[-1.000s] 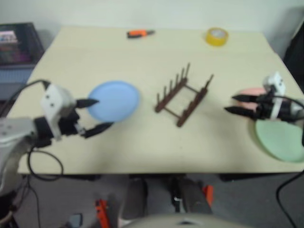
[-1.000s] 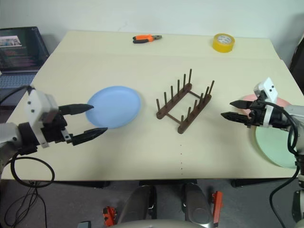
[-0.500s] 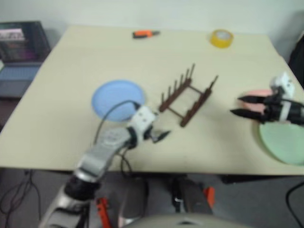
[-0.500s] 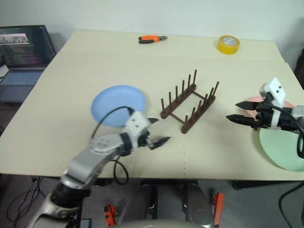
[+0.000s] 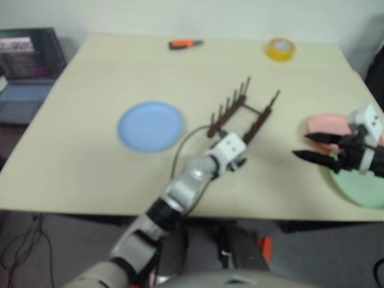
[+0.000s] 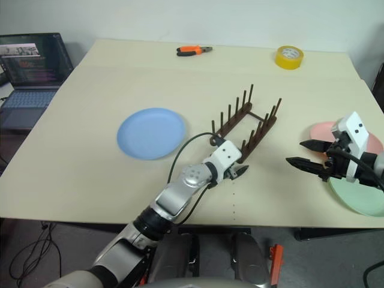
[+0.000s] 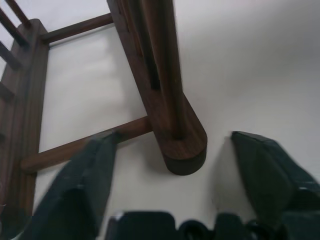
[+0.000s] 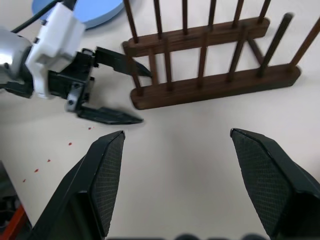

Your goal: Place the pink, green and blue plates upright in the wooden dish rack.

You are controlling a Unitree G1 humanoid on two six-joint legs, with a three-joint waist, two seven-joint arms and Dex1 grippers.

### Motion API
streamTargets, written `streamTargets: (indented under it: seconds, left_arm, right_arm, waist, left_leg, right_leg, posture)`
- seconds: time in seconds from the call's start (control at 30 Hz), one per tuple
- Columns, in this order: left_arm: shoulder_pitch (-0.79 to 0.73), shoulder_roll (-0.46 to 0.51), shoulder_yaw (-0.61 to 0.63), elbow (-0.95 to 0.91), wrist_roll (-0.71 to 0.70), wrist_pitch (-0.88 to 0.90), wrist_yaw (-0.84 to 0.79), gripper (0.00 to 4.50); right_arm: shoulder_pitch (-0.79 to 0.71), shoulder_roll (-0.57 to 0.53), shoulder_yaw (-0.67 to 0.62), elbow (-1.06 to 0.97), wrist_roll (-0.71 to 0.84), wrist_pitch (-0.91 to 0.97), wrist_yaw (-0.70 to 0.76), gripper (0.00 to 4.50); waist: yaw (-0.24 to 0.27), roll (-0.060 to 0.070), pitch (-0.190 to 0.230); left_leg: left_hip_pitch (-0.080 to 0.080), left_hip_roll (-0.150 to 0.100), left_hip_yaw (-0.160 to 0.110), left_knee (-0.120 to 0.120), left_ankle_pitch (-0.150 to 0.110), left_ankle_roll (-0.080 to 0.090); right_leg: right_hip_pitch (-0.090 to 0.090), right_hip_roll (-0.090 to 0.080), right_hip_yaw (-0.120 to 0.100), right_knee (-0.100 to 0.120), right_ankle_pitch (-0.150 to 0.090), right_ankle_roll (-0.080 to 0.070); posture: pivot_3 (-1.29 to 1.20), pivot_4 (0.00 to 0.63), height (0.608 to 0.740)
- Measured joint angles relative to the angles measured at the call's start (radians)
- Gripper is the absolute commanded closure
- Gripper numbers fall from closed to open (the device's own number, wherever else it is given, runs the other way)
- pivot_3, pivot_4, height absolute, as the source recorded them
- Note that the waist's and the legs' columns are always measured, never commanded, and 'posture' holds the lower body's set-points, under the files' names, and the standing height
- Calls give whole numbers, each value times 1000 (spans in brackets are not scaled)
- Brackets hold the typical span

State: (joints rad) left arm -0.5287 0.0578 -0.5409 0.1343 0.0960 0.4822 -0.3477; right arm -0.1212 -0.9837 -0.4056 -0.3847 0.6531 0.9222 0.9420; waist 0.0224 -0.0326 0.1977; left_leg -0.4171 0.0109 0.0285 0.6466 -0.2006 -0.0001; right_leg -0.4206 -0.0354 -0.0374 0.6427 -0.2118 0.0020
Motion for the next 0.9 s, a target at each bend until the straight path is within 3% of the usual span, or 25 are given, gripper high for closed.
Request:
streamTargets:
  seconds: [0.13, 0.2, 0.47, 0.67, 0.77, 0.9]
  left_arm:
    - [-15, -13, 3, 46, 15, -25, 8, 3126]
    - [-30, -11, 23, 68, 20, -38, 5, 3449]
    - [-119, 42, 130, 174, -59, -61, -150, 3457]
    - [-187, 195, 151, 236, -149, -238, -563, 3458]
    - [-228, 192, 133, 322, -160, -357, -709, 3458]
    - [-291, 157, 118, 475, -131, -472, -762, 3458]
  right_arm:
    - [23, 0, -29, -13, 8, 5, -26, 792]
    - [28, 0, -34, -14, 8, 5, -33, 792]
    - [29, 0, -47, -14, 7, 1, -55, 792]
    - [36, -13, -70, -14, 6, -1, -54, 792]
    - [47, -20, -86, -22, 6, -4, -52, 792]
    - [81, -20, -99, -50, 7, -3, -53, 792]
  waist:
    - [0, 0, 0]
    - [-1, 0, 0]
    - [-8, 0, 0]
    - [-2, 0, 0]
    - [5, 0, 0]
    - [3, 0, 0]
  left_leg:
    - [0, 1, -1, 0, 0, 0]
    - [0, 1, -2, 0, 0, 0]
    - [0, 1, -1, -1, 0, 0]
    - [-2, 1, -1, -2, 0, 1]
    - [-5, 0, -1, -1, 0, 1]
    - [-6, 0, -2, 0, 0, 2]
  right_leg:
    - [0, 0, 0, 0, 0, 0]
    - [0, 0, -1, 0, 0, 0]
    - [-1, 2, -1, 0, 0, 0]
    - [-2, 4, -1, -1, -1, -2]
    - [-2, 3, -2, -2, -1, -2]
    - [-2, 2, -2, -3, -1, 0]
  posture:
    - [0, 150, 740]
    - [0, 150, 740]
    - [0, 150, 740]
    - [0, 150, 740]
    - [0, 150, 740]
    - [0, 150, 740]
